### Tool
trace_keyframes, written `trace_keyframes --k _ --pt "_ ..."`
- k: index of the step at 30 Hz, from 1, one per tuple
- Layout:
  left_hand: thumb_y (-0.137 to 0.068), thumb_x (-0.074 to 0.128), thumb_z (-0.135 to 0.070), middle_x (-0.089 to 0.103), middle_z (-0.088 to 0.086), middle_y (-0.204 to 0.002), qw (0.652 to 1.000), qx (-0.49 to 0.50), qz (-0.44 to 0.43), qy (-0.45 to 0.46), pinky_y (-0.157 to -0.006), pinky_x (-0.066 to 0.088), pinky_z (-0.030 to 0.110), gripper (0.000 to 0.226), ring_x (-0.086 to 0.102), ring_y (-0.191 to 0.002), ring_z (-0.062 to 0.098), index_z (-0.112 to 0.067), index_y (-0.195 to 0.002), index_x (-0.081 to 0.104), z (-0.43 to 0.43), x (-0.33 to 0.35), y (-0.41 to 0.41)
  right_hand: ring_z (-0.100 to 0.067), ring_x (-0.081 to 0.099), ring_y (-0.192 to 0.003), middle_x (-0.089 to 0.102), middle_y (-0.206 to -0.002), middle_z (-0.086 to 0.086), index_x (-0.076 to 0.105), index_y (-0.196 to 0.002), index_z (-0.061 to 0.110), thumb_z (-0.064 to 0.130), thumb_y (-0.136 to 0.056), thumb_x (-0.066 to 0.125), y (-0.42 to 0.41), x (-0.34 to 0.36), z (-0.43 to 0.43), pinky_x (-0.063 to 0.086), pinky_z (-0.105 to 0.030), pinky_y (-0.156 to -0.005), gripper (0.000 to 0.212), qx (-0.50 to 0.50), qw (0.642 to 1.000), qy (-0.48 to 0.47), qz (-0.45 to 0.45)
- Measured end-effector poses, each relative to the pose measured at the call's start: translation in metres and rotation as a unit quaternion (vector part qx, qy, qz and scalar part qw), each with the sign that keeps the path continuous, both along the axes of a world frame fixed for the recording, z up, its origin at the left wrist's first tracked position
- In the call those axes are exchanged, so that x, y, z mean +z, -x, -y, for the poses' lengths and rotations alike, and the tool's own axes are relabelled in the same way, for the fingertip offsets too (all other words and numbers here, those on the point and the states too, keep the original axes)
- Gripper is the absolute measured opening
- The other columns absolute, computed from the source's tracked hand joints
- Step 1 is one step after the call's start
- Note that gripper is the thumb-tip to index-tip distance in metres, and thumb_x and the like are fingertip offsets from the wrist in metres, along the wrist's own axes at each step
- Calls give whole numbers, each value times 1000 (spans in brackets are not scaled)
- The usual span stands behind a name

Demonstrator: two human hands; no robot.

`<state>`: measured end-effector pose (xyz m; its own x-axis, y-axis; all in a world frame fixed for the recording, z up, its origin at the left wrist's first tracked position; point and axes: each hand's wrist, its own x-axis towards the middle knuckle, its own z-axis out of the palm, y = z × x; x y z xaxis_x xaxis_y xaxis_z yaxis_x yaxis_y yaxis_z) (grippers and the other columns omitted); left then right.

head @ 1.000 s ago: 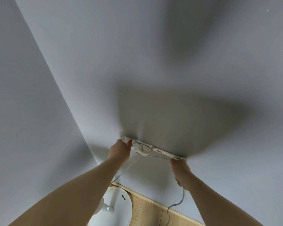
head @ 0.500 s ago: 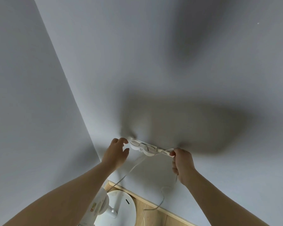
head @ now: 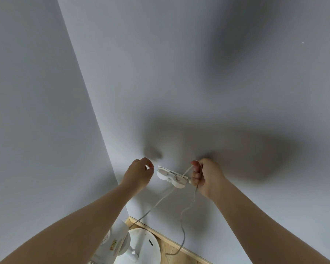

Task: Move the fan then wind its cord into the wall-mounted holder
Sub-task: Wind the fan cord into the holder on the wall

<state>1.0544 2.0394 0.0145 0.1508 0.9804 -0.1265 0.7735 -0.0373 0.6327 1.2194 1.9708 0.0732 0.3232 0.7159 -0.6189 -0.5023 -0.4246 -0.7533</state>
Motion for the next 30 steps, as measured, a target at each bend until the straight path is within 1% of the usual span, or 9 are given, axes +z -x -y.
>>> trace_keyframes --k 5,8,12,15,18,20,22,26,30 --pt "-92 48 -20 51 -5 -78 999 -33 21 33 -57 38 19 13 51 -76 16 -20 -88 60 0 9 -2 -10 30 -53 35 -62 1 54 -65 13 14 -94 47 2 19 -5 28 -19 -48 31 180 965 58 180" --pt "-91 50 -12 59 1 -90 985 -51 119 118 -70 43 25 17 56 -87 19 -22 -81 61 2 15 -3 -11 34 -51 34 -60 -3 52 -67 4 7 -96 46 1 20 -13 37 -14 -29 30 133 988 37 74" --pt "-97 47 -19 67 2 -100 935 -107 238 240 -86 48 27 18 61 -102 16 -18 -96 65 9 30 -5 -20 61 -50 54 -61 -15 53 -69 -2 1 -95 49 10 21 -23 54 -22 -38 26 92 996 11 -13" --pt "-100 43 -26 69 2 -75 889 -100 335 297 -74 54 22 31 68 -72 13 -13 -84 66 9 36 -2 -16 61 -32 60 -43 -13 54 -68 -3 1 -94 50 15 20 -28 55 -23 -41 27 86 995 5 -42" --pt "-98 48 -21 42 -4 -49 890 -14 392 234 -51 37 19 31 39 -48 11 -11 -70 58 -1 36 4 -14 60 -30 58 -60 -12 54 -67 -2 4 -94 49 15 18 -32 53 -19 -36 28 73 996 1 -43" --pt "-97 49 -22 34 -4 -52 938 34 319 129 -50 28 23 30 30 -49 12 -12 -71 59 -15 35 12 -12 60 -32 59 -56 -8 55 -66 2 7 -94 47 14 16 -33 46 -15 -34 29 89 996 12 -19" --pt "-97 48 -26 42 -4 -54 992 29 122 -17 -52 31 24 28 38 -50 13 -12 -78 63 -31 33 24 -12 57 -46 60 -53 0 57 -66 10 13 -94 46 14 12 -32 40 -18 -42 30 127 991 34 35" --pt "-97 46 -30 56 5 -84 981 23 -90 -172 -67 40 28 33 56 -79 25 -5 -93 67 -47 30 41 -10 47 -58 55 -67 4 56 -66 17 17 -93 43 13 -4 -28 32 -22 -54 31 149 982 67 100" --pt "-100 39 -30 57 14 -97 973 88 -158 -140 -65 40 31 36 51 -74 28 -3 -93 62 -53 19 36 -12 47 -55 54 -64 3 53 -65 17 14 -91 43 8 -25 -20 31 -22 -51 28 141 979 104 100"
